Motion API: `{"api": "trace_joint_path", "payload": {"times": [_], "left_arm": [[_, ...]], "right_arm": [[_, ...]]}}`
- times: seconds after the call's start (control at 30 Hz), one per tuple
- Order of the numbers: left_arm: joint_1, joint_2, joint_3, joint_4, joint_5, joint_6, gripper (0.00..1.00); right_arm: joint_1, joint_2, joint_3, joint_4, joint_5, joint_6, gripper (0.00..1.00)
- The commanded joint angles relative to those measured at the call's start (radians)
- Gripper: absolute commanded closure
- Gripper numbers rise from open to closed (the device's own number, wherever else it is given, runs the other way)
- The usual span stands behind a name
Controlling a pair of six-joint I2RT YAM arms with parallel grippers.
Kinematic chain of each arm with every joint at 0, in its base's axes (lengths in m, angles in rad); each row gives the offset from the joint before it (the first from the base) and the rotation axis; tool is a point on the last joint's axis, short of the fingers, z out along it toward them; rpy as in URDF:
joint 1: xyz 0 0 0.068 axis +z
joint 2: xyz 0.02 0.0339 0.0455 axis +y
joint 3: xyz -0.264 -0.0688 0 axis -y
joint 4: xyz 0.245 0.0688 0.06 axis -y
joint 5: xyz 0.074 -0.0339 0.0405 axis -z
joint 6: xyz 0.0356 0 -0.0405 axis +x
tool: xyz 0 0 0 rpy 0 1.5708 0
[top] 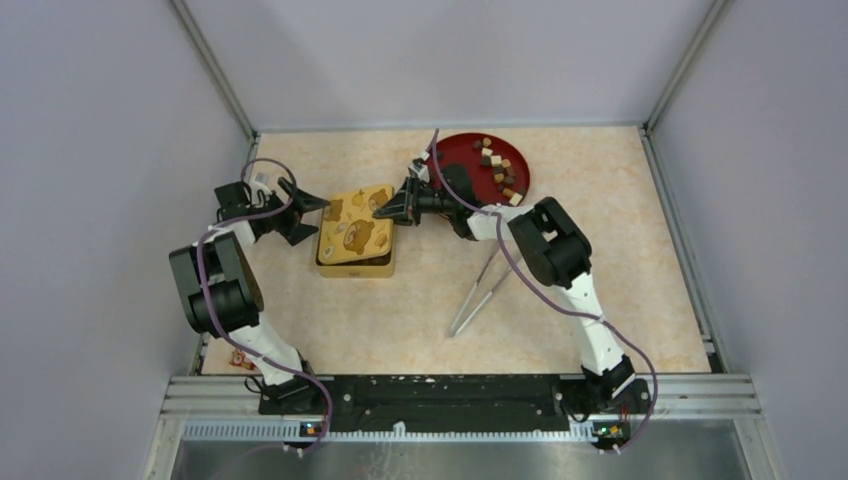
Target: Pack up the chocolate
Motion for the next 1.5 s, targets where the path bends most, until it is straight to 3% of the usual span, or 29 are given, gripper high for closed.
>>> {"api": "trace_joint_path", "payload": {"times": [0.0, 0.23, 1.3, 1.4, 1.47], "left_arm": [[-0.004, -0.012, -0.009, 0.019, 0.038, 0.003, 0.01], [-0.004, -0.016, -0.004, 0.008, 0.032, 0.012, 0.01], [-0.003, -0.012, -0.02, 0.018, 0.052, 0.009, 0.02], [-0.003, -0.012, -0.025, 0.023, 0.054, 0.006, 0.02], [-0.003, -0.012, -0.025, 0.024, 0.056, 0.005, 0.03]], "right_arm": [[0.008, 0.009, 0.017, 0.138, -0.012, 0.056, 1.0], [0.009, -0.033, -0.013, 0.171, 0.001, 0.065, 1.0], [0.024, 0.055, -0.013, 0.183, 0.013, 0.086, 1.0], [0.027, 0.055, -0.017, 0.151, 0.018, 0.063, 0.96], [0.028, 0.052, -0.022, 0.136, 0.023, 0.05, 0.88]]}}
